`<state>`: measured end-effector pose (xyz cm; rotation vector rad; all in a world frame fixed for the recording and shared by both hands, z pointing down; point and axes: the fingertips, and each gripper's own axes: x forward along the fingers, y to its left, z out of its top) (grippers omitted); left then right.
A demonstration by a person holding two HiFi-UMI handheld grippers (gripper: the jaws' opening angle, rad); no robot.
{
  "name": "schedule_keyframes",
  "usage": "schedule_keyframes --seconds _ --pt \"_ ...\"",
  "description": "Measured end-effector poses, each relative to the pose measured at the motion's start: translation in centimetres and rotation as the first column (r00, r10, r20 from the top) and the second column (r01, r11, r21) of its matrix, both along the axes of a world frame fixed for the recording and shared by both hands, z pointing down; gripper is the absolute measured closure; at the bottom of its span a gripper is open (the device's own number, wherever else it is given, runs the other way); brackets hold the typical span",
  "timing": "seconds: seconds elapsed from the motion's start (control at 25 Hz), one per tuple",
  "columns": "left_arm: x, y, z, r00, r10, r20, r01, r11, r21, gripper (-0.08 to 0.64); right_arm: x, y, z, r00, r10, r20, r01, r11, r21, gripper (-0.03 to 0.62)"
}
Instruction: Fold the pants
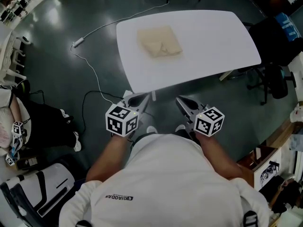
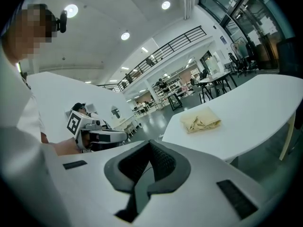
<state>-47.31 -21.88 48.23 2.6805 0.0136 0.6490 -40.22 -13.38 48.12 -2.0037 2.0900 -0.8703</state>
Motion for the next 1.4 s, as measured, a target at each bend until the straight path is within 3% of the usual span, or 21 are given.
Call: schedule_keyframes --seconds 1.4 --pt "-0.62 0.50 -0.61 1.000 0.001 -0.030 -0.002 1.000 -0.006 0.532 -0.72 0.41 -0.44 0.997 -0.008 -0.074 0.007 1.000 -0.015 0.574"
